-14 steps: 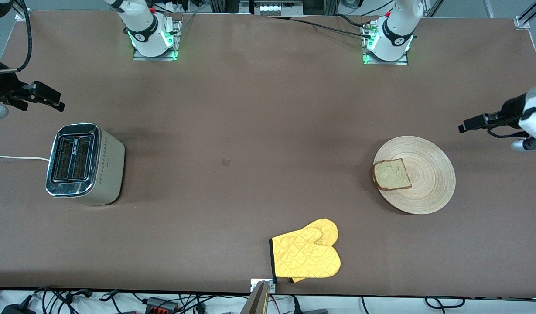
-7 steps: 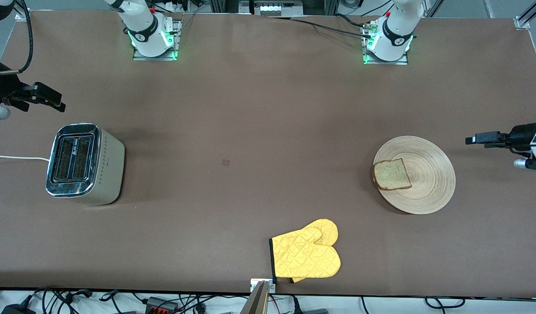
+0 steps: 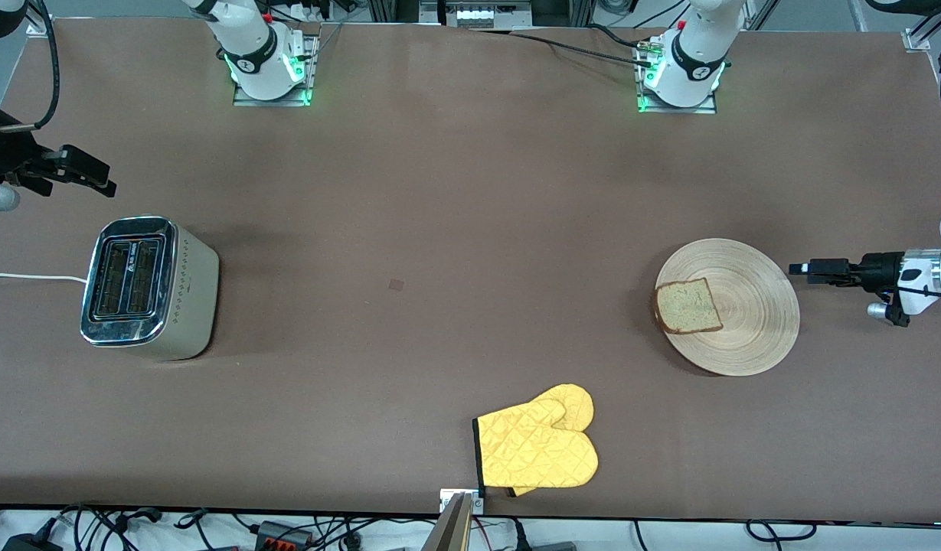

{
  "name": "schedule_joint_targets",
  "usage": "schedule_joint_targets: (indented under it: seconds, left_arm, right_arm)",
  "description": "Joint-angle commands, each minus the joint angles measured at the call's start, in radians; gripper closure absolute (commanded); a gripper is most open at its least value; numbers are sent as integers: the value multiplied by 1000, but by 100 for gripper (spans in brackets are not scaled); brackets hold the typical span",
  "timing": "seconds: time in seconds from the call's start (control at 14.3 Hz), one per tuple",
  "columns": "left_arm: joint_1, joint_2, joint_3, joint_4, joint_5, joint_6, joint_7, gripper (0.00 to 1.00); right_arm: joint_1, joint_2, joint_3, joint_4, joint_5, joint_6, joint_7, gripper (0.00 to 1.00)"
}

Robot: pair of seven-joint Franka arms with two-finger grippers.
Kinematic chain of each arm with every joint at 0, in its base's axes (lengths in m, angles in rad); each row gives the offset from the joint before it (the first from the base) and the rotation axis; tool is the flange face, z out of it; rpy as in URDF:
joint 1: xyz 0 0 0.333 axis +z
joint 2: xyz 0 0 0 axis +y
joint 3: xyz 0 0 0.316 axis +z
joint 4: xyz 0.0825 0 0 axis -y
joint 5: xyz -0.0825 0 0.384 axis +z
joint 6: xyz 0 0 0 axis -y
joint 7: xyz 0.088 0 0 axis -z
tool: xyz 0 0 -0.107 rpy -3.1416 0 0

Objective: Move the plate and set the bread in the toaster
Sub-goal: 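Reach the left gripper toward the wooden plate rim, then grip the wooden plate rim with the left gripper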

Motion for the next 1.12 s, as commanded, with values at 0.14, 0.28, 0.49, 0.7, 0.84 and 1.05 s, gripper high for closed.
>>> schedule_joint_targets:
  seconds: [0.14,0.28,0.49,0.7,0.84,1.05]
  left_arm:
    - [4,47,-5,26,-63,13,32,6]
    - [2,63,-5,26,-73,41,33,11]
    - [-3,66,-5,26,-81,43,32,41]
    - [-3,71,-5,46,-80,44,32,53]
    - [2,78,-5,56,-78,41,35,59]
    - [7,81,-9,54,-106,37,35,86]
  right_arm:
    - [1,-1,5,-8,-3,8,16,0]
    - [1,-1,5,-8,-3,8,16,0]
    - [1,0,5,-8,-3,8,14,0]
    - [1,0,5,-8,-3,8,14,0]
    - [1,0,5,-8,-3,8,14,0]
    - [1,0,5,-10,-3,6,14,0]
